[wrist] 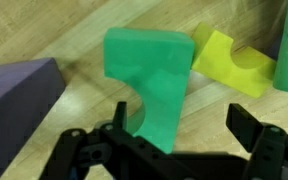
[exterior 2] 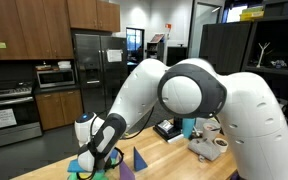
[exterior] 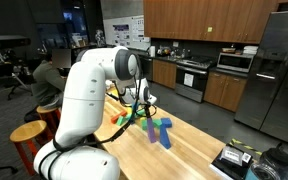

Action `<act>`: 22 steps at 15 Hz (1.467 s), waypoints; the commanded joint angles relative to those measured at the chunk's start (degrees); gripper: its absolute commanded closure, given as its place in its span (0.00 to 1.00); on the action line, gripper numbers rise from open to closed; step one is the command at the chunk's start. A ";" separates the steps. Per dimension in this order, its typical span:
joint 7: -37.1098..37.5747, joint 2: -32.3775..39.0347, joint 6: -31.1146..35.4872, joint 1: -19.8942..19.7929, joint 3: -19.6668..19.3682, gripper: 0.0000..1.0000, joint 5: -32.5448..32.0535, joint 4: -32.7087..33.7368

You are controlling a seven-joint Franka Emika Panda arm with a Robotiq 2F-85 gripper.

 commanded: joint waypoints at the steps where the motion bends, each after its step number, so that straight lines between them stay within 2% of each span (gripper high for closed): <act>1: -3.47 0.44 -1.04 -0.35 -0.03 0.00 3.06 0.85; 9: -5.82 1.15 -1.71 -0.43 -0.11 0.00 5.10 1.26; 15: -10.75 2.46 -3.81 -1.38 0.74 0.00 9.77 2.89; 22: -13.77 4.09 -6.00 -1.53 0.53 0.00 12.27 5.05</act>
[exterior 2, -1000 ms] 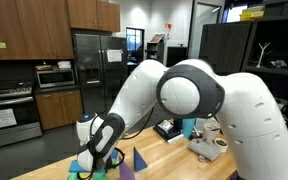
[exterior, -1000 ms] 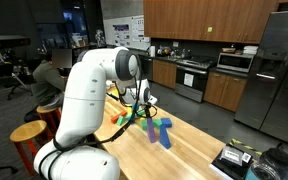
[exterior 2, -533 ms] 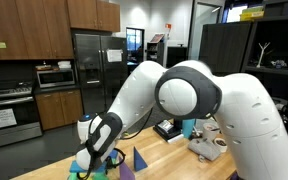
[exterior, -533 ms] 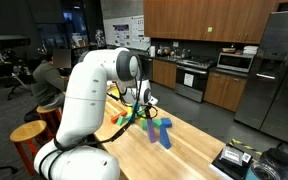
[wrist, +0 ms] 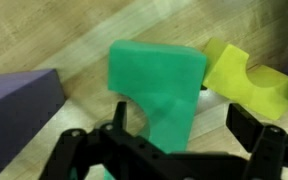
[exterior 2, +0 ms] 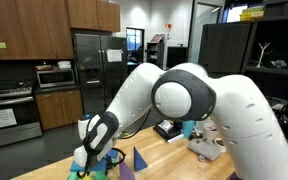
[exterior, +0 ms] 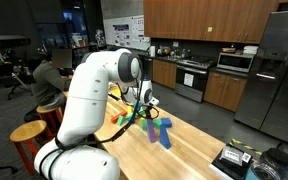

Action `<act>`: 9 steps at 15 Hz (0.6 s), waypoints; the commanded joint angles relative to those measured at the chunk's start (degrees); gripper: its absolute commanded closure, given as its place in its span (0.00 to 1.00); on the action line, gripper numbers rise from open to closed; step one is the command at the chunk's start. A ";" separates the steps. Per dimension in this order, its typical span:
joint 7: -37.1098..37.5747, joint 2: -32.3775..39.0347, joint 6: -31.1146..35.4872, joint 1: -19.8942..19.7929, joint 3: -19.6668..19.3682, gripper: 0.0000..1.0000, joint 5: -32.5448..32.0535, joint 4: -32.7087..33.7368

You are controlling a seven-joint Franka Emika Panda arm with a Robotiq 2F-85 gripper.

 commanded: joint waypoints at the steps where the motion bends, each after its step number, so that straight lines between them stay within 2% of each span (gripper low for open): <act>1: -2.56 1.00 -2.20 -0.74 0.37 0.00 1.78 2.06; 8: -3.50 2.07 -3.71 -1.09 0.47 0.00 2.48 3.50; 9: -3.88 2.15 -3.89 -1.10 0.45 0.07 2.66 3.59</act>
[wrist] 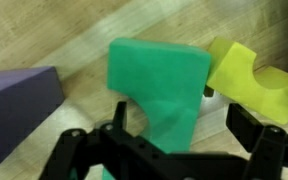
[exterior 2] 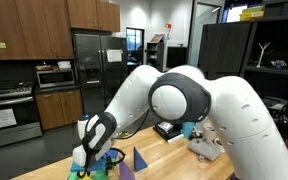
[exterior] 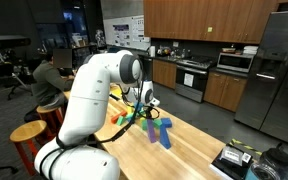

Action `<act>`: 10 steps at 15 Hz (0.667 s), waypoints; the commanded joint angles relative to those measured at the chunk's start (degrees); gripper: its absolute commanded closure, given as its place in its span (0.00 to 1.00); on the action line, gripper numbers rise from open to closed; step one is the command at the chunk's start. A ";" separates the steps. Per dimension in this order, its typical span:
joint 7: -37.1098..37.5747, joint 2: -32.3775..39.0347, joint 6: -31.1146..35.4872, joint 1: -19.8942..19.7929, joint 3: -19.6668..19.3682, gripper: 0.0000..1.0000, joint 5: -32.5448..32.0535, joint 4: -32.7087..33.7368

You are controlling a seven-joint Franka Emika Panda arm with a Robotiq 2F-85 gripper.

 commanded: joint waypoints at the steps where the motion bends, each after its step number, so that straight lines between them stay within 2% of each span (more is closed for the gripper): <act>1: -2.25 0.57 -1.83 -0.65 0.30 0.27 1.67 1.49; 2: -2.08 0.72 -1.95 -0.47 0.07 0.32 1.42 1.76; 8: -2.04 1.00 -1.70 -0.38 -0.03 0.78 1.46 2.05; 10: -1.87 0.61 -1.05 -0.26 -0.07 0.79 1.39 1.79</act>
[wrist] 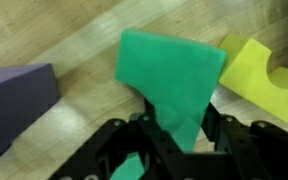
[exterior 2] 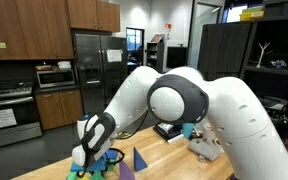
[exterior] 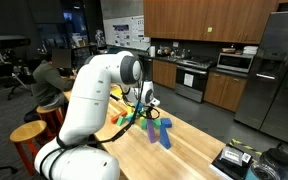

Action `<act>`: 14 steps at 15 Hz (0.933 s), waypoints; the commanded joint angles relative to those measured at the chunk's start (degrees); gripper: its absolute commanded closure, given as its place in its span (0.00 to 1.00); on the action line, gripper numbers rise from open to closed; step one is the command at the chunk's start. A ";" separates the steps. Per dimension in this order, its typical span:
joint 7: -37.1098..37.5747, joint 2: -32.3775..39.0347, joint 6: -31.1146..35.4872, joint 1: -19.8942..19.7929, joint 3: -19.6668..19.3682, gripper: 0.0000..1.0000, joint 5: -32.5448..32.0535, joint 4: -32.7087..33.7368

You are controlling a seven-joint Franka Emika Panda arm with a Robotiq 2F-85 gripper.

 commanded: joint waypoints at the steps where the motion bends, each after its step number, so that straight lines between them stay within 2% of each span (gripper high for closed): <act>1: -1.06 -0.50 -0.14 -0.05 -0.11 0.79 1.11 0.41; 14: 0.90 -4.76 9.26 1.93 -0.84 0.79 0.79 -3.50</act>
